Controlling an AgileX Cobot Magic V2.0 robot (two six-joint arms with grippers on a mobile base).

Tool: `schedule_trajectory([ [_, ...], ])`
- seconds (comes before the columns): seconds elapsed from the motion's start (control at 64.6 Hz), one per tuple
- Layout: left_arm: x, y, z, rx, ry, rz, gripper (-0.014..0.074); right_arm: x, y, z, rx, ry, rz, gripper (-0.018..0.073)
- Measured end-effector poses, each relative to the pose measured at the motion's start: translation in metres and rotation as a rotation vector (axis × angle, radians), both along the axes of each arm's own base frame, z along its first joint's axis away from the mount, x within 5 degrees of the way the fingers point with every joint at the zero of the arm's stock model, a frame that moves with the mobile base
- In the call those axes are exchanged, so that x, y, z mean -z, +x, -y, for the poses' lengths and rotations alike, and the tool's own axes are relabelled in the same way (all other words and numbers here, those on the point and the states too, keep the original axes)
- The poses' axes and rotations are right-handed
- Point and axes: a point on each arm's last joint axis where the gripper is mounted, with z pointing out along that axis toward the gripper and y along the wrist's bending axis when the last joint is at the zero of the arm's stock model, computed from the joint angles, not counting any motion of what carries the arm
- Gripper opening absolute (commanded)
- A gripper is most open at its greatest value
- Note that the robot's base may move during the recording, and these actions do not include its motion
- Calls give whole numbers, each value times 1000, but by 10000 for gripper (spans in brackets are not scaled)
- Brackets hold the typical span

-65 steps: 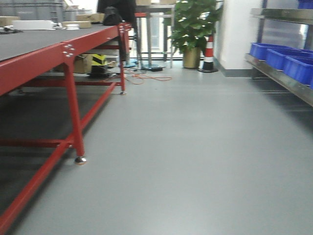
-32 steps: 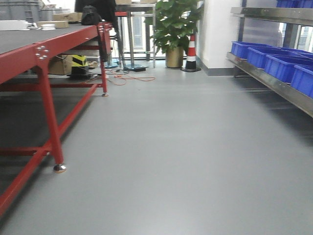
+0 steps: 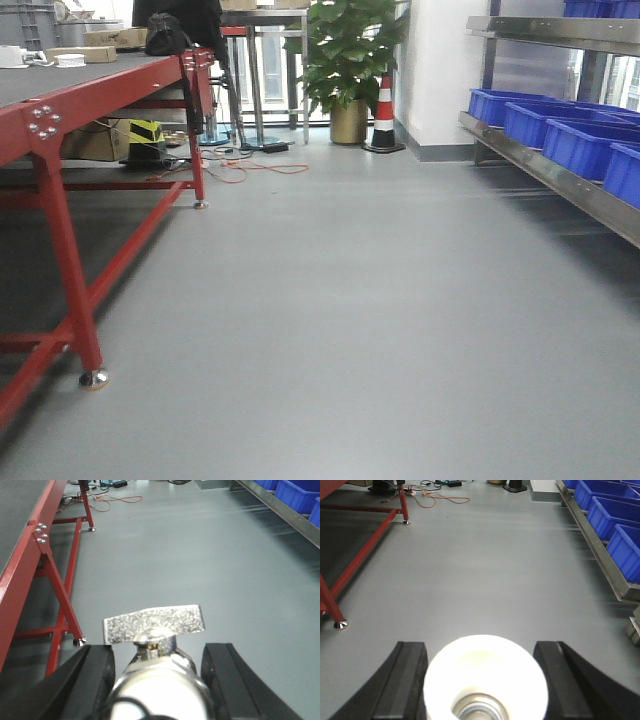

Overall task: Place valve from conveyor to right shelf box
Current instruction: 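Drive the base to the steel shelf of blue bins, holding valves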

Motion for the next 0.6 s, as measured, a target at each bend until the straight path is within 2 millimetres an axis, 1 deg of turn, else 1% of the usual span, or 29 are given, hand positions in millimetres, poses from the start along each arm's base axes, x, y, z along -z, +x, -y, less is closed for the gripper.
schedule_trajectory([
  [0.604, 0, 0, 0, -1, 1, 0, -111, 0, 0, 0, 0, 0, 2, -153],
])
